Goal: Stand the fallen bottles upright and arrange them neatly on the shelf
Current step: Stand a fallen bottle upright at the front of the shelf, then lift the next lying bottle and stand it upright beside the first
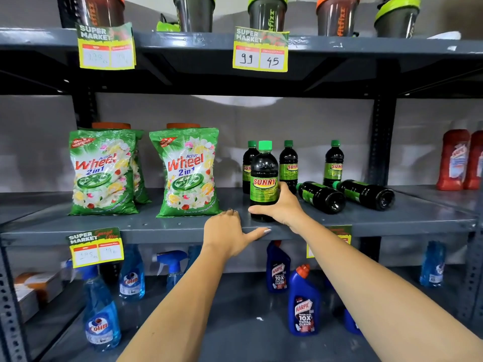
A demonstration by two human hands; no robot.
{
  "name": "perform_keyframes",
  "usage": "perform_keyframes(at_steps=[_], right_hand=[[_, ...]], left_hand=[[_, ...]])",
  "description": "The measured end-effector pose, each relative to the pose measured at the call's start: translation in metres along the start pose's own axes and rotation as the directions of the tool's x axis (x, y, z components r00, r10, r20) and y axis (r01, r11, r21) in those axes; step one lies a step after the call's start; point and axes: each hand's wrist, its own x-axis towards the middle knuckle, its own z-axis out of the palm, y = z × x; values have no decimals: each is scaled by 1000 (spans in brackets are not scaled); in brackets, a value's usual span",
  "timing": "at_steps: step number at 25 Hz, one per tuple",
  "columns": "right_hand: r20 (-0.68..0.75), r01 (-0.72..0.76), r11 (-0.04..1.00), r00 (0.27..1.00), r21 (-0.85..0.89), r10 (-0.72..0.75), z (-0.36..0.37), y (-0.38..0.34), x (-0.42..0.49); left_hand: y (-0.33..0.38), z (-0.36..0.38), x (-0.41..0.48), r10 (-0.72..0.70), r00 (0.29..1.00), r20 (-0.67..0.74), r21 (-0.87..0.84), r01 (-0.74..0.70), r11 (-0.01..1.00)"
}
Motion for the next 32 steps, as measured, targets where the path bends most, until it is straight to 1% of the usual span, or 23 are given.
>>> perform_keyframes(at_steps=[4,6,8,9,10,11,12,13,14,15,16,17,18,19,20,21,22,23,25,28,30,31,32], right_hand=[[-3,16,1000,1000,6,-16,-3,1,-6],[4,24,1000,1000,12,-24,-2,2,-8],[26,48,999,998,10,-48,-2,2,-11],[9,74,997,997,25,-74,-4,1,-13],[-57,108,992,993,61,-105,-8,0,-14],[-175,156,982,975,110,-135,-16,-1,-12],[-321,220,964,933,152,-162,-28,-2,-8],[-462,279,947,868,156,-180,-42,-1,-2],[-568,318,942,796,104,-207,-56,1,5],[-626,329,944,738,11,-250,-69,4,11],[-636,311,944,709,-107,-305,-81,10,19],[-612,278,934,706,-222,-356,-90,17,27],[-576,231,923,726,-308,-374,-97,23,36],[-535,164,918,770,-362,-348,-104,29,44],[-486,79,916,828,-394,-280,-110,32,52],[-429,-19,909,885,-417,-179,-116,33,59],[-370,-113,890,927,-442,-65,-121,33,63],[-314,-192,862,948,-468,41,-125,33,67],[-224,-291,803,954,-520,201,-127,34,73],[-39,-306,776,939,-551,342,-124,37,86],[-6,-290,737,932,-610,362,-124,36,92],[-16,-288,735,935,-614,354,-123,35,93],[-27,-297,758,938,-581,346,-123,34,94]], left_hand=[[1,1,-1,7,1000,-13,6,-7,1000],[2,1,-1,-9,1000,10,3,9,1000],[2,0,-1,-25,999,27,3,25,1000],[2,-1,-2,-32,999,24,-11,33,999],[2,-3,-3,-29,1000,-13,-51,28,998],[4,-5,-6,-7,995,-104,-95,-3,995],[7,-8,-11,32,966,-256,-110,-62,992],[15,-10,-15,74,907,-415,-110,-131,985],[26,-10,-16,130,839,-529,-113,-221,969],[41,-13,-16,214,801,-560,-124,-336,934],[60,-15,-14,316,793,-521,-141,-444,885],[77,-14,-10,399,804,-441,-158,-507,847],[92,-8,-5,445,822,-355,-173,-526,833],[102,-2,1,450,852,-269,-192,-505,841],[107,4,6,429,882,-193,-201,-464,863],[109,11,10,396,908,-133,-198,-416,887],[110,18,12,378,920,-100,-168,-390,905],[110,22,11,371,926,-70,-135,-377,916],[112,27,11,368,929,-51,-99,-371,923],[112,28,12,369,926,-77,-82,-375,923],[110,31,13,373,923,-98,-59,-380,923],[111,30,13,370,924,-94,-46,-375,926],[112,31,12,369,925,-94,-36,-373,927]])
